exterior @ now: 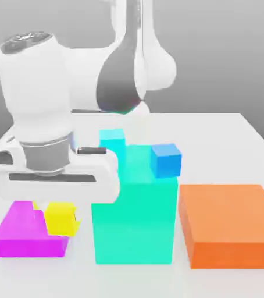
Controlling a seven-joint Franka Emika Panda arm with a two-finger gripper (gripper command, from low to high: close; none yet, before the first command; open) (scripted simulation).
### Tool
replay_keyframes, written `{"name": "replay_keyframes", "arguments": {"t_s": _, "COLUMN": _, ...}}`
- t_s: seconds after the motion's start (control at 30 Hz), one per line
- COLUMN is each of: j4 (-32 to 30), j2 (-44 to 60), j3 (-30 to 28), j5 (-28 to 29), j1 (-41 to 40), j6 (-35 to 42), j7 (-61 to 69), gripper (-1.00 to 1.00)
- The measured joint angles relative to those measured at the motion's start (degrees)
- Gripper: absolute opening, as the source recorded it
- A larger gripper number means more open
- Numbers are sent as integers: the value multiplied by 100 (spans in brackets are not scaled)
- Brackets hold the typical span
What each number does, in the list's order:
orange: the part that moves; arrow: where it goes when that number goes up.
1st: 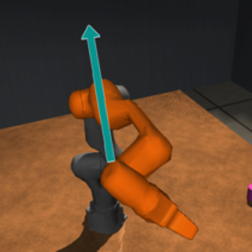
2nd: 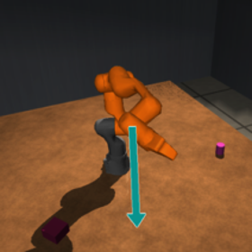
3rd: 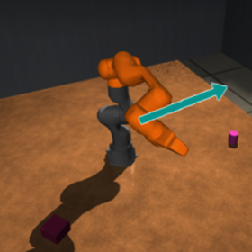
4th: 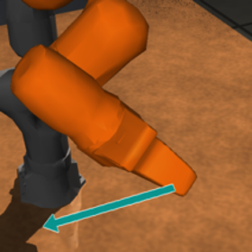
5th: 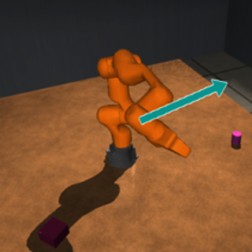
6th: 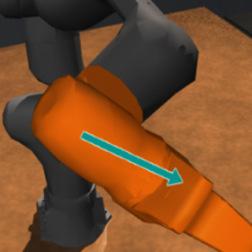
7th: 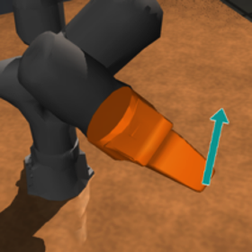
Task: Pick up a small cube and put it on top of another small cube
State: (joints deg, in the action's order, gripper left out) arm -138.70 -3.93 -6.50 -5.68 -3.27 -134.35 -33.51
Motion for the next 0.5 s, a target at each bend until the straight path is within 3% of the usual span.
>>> {"name": "replay_keyframes", "arguments": {"t_s": 0.4, "j4": -582, "j2": -2494, "j3": 928, "j5": 271, "j1": 770, "j6": 1877, "j7": 69, "gripper": -100}}
{"name": "replay_keyframes", "arguments": {"t_s": 0.5, "j4": -902, "j2": -2653, "j3": 1074, "j5": 273, "j1": 845, "j6": 1709, "j7": 100, "gripper": -100}}
